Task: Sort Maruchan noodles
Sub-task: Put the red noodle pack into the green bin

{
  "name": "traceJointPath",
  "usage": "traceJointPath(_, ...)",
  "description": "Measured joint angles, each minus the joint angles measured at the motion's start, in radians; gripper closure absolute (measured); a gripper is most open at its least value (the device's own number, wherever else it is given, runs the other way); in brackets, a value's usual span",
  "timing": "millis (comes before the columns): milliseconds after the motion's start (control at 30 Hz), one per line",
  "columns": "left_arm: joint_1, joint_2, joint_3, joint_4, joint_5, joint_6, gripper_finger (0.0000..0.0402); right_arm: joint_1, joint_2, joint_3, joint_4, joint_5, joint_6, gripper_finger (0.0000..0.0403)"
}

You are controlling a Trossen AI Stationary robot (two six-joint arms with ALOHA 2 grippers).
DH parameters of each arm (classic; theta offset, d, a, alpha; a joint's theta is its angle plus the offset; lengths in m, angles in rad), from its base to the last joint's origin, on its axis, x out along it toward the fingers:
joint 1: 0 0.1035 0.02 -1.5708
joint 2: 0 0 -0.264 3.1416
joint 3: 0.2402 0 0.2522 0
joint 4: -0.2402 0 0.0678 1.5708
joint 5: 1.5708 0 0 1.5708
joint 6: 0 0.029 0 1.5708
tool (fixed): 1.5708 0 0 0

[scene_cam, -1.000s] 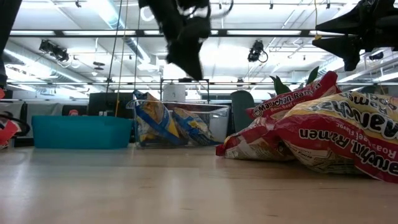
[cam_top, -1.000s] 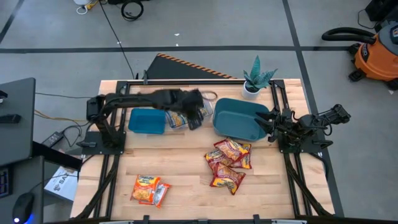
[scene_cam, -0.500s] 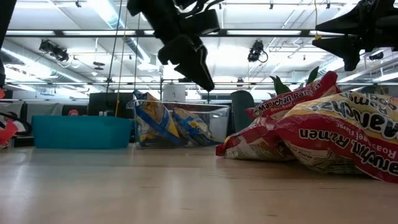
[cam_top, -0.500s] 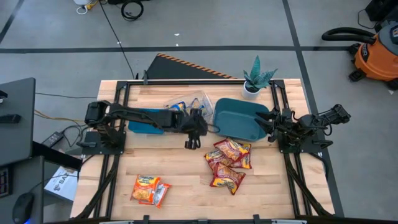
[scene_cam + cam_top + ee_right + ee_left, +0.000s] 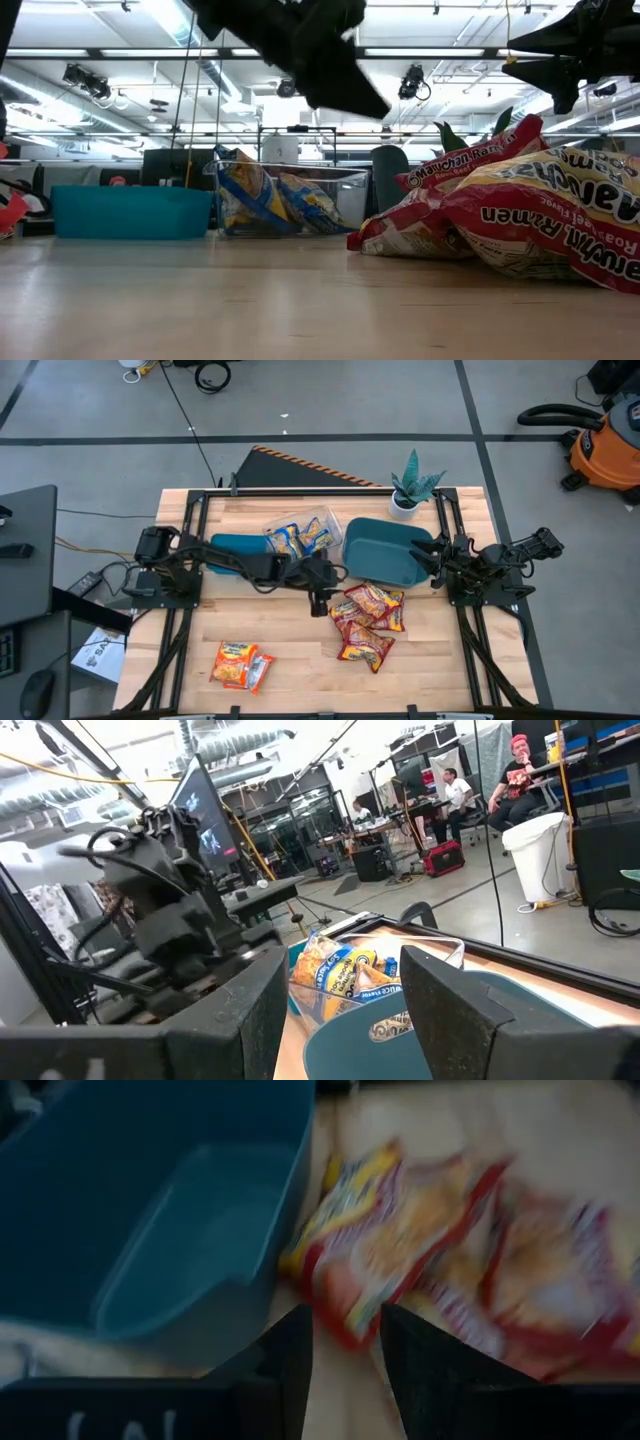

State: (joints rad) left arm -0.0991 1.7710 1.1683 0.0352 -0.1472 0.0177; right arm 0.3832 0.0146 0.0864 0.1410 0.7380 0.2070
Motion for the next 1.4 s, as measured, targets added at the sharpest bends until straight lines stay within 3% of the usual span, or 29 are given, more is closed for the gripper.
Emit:
traceJointPath(233,-0.043,0.056,0.0,0.131,-0.031,0.016,0.0276,0.0,0.0,0.0,0.0,0.0,0.0,0.0204)
traceJointPath(633,-0.097,0.16,-0.001,0.149,-0.1,0.089,0.0276,0.0,0.0,0.0,0.008,-0.001,0.0,0.0204)
traceJointPath(800,-0.1,0.161,0.0,0.153,-0.19,0.261,0.0276,0.0,0.0,0.0,0.008,-0.001,0.0,0.0204)
traceJointPath(967,-0.108,0.161,0.0,0.138,-0.198,0.538,0.0276,0.0,0.0,0.0,0.008,-0.001,0.0,0.0204)
traceJointPath(1200,-0.106,0.189,0.002,0.127,-0.219,0.776,0.0276,0.0,0.0,0.0,0.008,-0.001,0.0,0.0204)
traceJointPath(1400,-0.105,0.207,0.0,0.14,-0.263,0.832,0.0276,0.0,0.0,0.0,0.009,0.0,0.0,0.0204)
